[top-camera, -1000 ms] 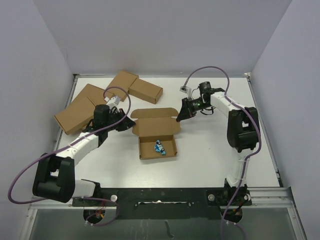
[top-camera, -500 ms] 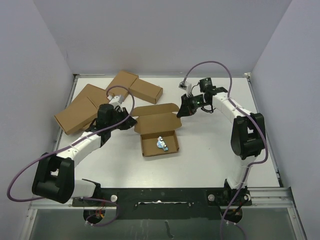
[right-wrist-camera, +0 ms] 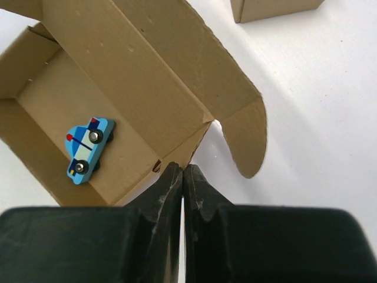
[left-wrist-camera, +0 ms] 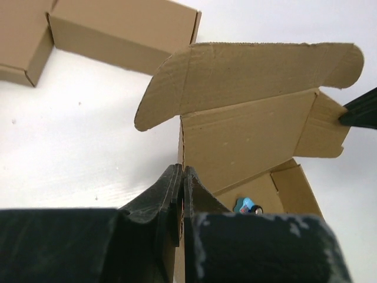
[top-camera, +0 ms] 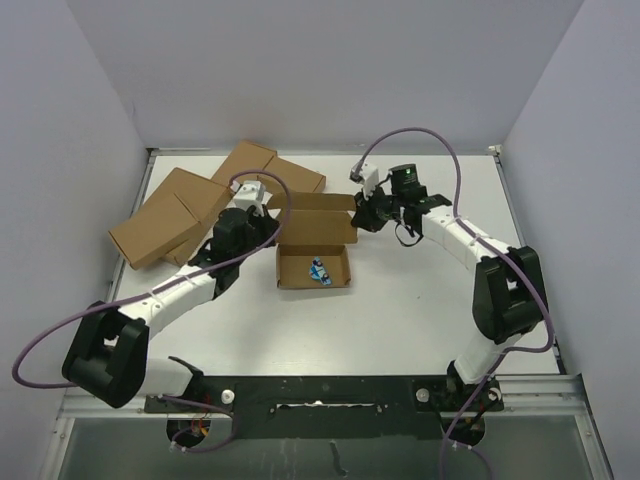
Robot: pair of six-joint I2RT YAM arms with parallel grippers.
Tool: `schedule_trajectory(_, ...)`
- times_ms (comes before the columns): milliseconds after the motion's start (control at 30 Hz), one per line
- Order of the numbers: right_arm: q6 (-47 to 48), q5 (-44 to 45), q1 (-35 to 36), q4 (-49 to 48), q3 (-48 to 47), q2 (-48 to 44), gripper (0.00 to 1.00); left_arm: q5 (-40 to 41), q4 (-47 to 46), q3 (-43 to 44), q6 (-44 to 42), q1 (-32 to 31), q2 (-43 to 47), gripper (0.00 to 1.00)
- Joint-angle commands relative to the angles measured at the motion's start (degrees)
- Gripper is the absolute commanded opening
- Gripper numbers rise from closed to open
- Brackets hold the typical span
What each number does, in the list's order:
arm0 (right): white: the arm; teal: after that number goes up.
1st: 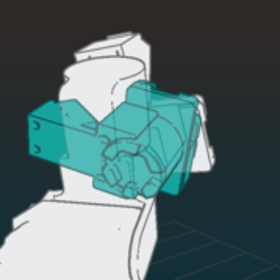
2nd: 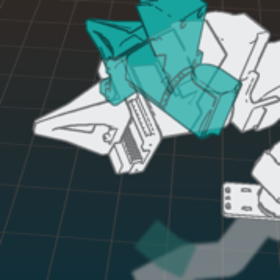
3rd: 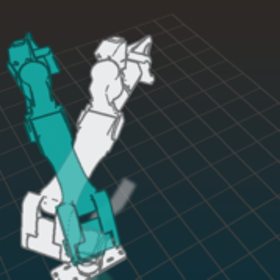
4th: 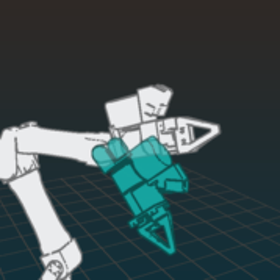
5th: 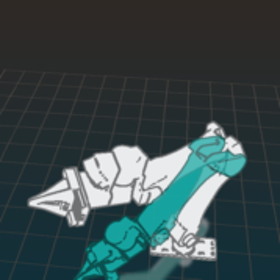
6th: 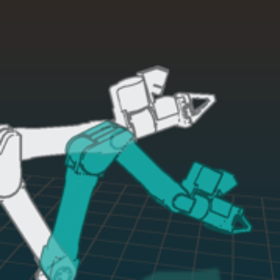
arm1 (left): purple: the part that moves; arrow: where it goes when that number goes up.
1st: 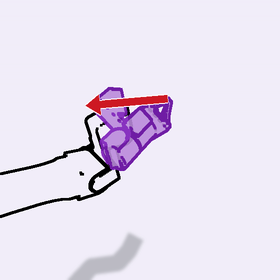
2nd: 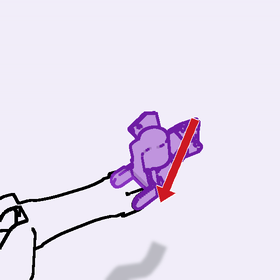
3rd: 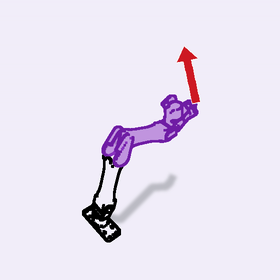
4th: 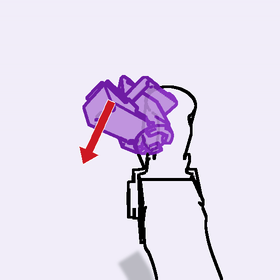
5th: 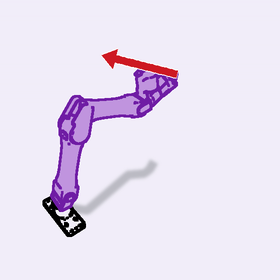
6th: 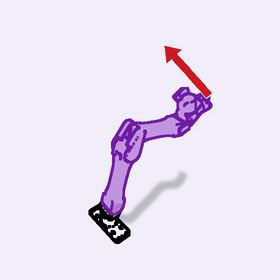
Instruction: Fold the paper box
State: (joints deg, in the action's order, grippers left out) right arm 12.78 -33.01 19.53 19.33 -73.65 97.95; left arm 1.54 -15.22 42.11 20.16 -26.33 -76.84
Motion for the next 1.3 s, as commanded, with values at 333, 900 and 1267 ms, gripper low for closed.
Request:
schedule_trajectory(333,-1.0,17.4,8.1,-18.1,4.5,-4.6,0.0,17.1,-21.7,-2.1,-10.7,-7.7,-6.7,0.0)
schedule_trajectory(900,2.3,29.4,14.2,-26.2,5.8,-3.8,0.0,17.5,-31.2,-5.8,-10.9,-7.7,-11.3,0.0)
schedule_trajectory(1267,-3.2,33.5,14.8,-29.4,9.2,-3.5,0.0,17.1,-32.0,-7.4,-6.2,-7.9,-11.2,0.0)
